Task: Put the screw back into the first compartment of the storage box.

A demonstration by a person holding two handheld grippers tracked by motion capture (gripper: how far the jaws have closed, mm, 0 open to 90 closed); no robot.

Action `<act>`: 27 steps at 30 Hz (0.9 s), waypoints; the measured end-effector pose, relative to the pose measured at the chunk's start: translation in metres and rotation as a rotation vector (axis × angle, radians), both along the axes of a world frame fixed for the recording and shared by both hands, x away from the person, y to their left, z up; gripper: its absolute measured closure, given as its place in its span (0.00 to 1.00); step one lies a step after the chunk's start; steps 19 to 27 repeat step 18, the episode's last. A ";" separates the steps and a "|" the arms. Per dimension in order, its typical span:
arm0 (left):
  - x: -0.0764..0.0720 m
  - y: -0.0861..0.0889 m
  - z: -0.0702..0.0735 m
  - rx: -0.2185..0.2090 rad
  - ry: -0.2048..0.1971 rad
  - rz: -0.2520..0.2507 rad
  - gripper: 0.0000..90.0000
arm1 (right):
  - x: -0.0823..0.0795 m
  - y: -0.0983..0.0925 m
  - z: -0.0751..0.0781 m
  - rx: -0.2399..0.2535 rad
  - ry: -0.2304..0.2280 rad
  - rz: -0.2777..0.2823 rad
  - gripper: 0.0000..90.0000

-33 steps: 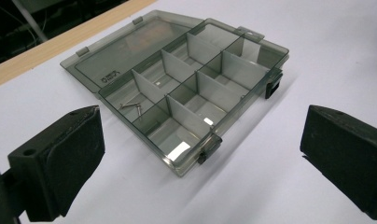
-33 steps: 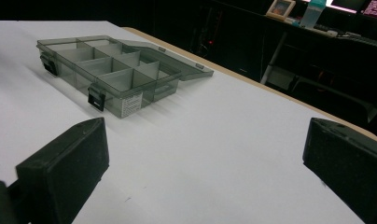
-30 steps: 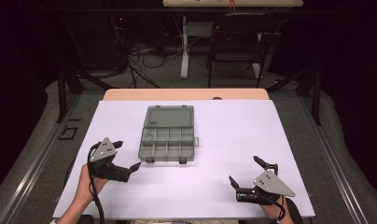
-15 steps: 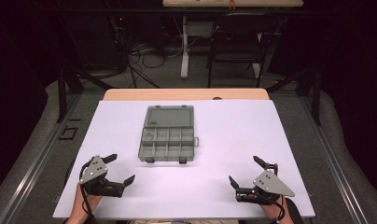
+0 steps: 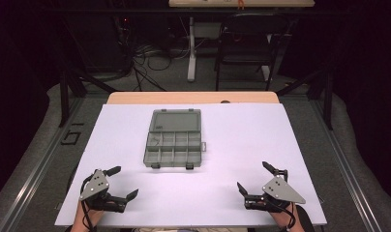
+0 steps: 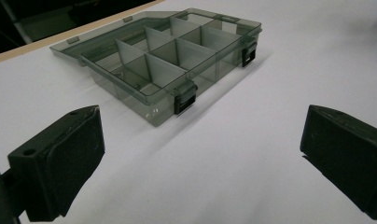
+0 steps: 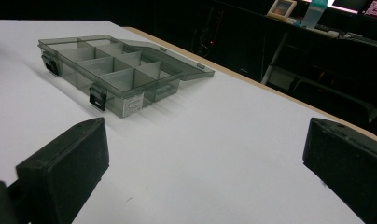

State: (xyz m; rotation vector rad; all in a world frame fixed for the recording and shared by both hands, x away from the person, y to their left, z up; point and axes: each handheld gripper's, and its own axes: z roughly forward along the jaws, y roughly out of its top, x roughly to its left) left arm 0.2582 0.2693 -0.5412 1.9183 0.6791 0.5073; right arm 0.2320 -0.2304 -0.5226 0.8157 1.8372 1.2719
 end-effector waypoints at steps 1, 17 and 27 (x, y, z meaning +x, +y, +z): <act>0.000 0.001 0.000 0.000 -0.003 0.003 0.00 | 0.000 0.000 0.000 -0.001 -0.001 -0.001 0.00; 0.005 0.003 -0.003 -0.002 0.024 0.015 0.00 | 0.000 0.001 0.000 -0.008 0.010 -0.001 0.00; 0.005 0.003 -0.003 -0.002 0.023 0.016 0.00 | 0.000 0.001 -0.001 -0.008 0.008 0.000 0.00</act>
